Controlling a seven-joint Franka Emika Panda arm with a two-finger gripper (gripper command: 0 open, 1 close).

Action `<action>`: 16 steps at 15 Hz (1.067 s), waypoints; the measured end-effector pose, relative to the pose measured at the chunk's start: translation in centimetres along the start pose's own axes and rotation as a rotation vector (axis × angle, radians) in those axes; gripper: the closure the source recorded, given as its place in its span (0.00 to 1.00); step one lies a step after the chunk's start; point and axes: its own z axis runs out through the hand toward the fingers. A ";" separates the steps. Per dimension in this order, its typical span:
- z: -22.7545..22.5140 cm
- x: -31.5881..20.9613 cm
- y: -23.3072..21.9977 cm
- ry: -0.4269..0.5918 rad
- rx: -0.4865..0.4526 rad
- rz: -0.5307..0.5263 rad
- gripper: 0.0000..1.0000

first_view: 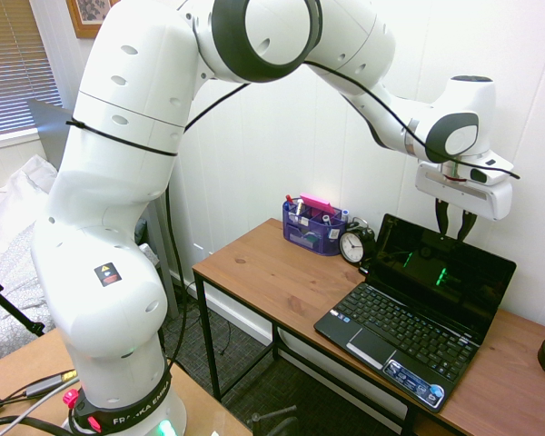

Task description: Close the laptop lid

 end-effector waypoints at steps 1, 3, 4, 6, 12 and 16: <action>0.1 0.0 0.0 -0.003 0.001 0.003 1.00; 0.2 0.0 0.1 -0.008 0.005 0.005 1.00; 0.3 0.0 0.2 -0.009 0.004 0.005 1.00; 0.6 -0.1 0.5 -0.010 0.006 0.006 1.00; 0.8 -0.8 2.6 -0.005 0.018 0.005 1.00; 1.2 -2.6 4.9 -0.011 0.023 0.005 1.00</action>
